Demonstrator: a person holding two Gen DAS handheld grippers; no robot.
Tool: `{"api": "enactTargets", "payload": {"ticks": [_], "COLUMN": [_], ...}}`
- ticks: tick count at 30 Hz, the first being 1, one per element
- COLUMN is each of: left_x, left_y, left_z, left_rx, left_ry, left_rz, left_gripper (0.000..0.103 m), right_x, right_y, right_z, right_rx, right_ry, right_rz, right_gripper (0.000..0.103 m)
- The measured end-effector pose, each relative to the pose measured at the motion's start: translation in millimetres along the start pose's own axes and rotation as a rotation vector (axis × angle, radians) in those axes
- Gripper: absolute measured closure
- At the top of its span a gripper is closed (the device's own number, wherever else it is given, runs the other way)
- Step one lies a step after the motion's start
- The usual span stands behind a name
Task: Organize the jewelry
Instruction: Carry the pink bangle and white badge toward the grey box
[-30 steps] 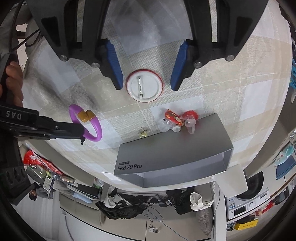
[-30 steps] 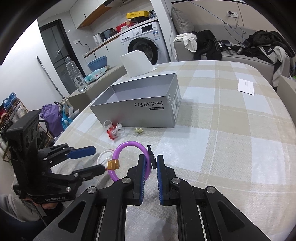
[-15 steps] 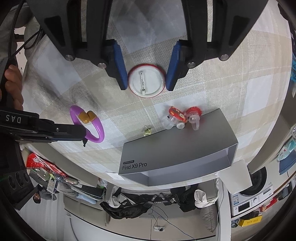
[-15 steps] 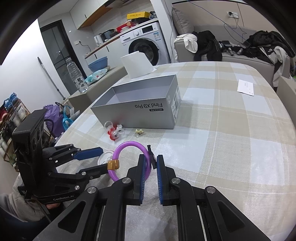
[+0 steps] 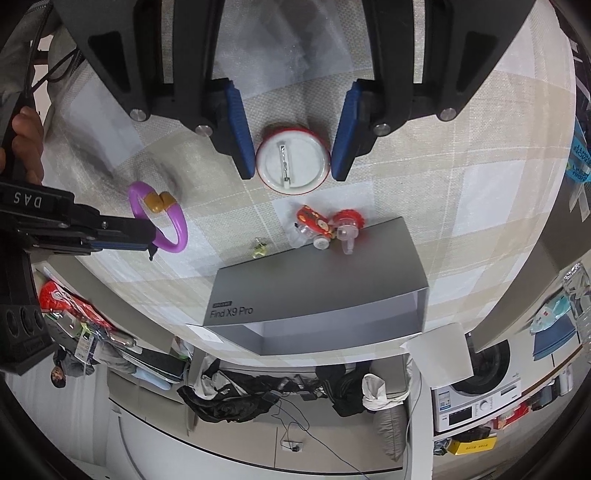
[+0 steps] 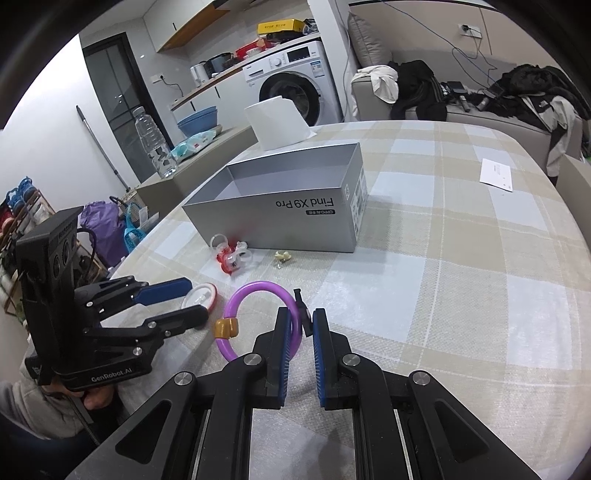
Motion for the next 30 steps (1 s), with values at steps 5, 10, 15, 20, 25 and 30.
{"api": "enactTargets", "payload": {"ticks": [5,10,15,20,25,30], "left_x": [-1.6,-3.6,-7.9,-13.4,-17.1,-20.0], "left_y": [2.6,4.8,8.9,16.0,24.8,40.7], "left_z": [-6.0,-11.1,-16.1,-19.4,-23.4,-27.8], "left_rx": [-0.019,-0.038,-0.06,-0.077,-0.085,-0.09], "left_ry": [0.014,0.027,0.042,0.055,0.073,0.095], "left_rz": [0.012,0.026,0.049,0.08,0.103,0.136], "left_gripper": [0.066,0.066,0.066,0.066,0.066,0.066], "right_x": [3.3,5.3,4.5,2.8,2.4,1.7], "right_y": [0.4,2.3,7.8,18.2,32.9,49.9], "right_z": [-4.1,-9.9,-13.9,-16.3,-20.5,-25.4], "right_rx": [-0.012,-0.027,-0.036,-0.038,-0.05,-0.068], "right_ry": [-0.006,-0.012,-0.013,-0.018,-0.037,-0.052], "right_rz": [-0.001,0.001,0.015,0.037,0.06,0.084], "right_gripper": [0.092,0.092,0.092,0.092,0.092,0.092]}}
Point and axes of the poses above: each gripper's, at about its wrist camera, not at the fingertips, and x roughly the way its jaws point, z to its right, y to its top, the point moved 4 cm from there along x, roughly the way its jaws point, and after that the axes turned 1 degree about -x, right-handed, at the moved point
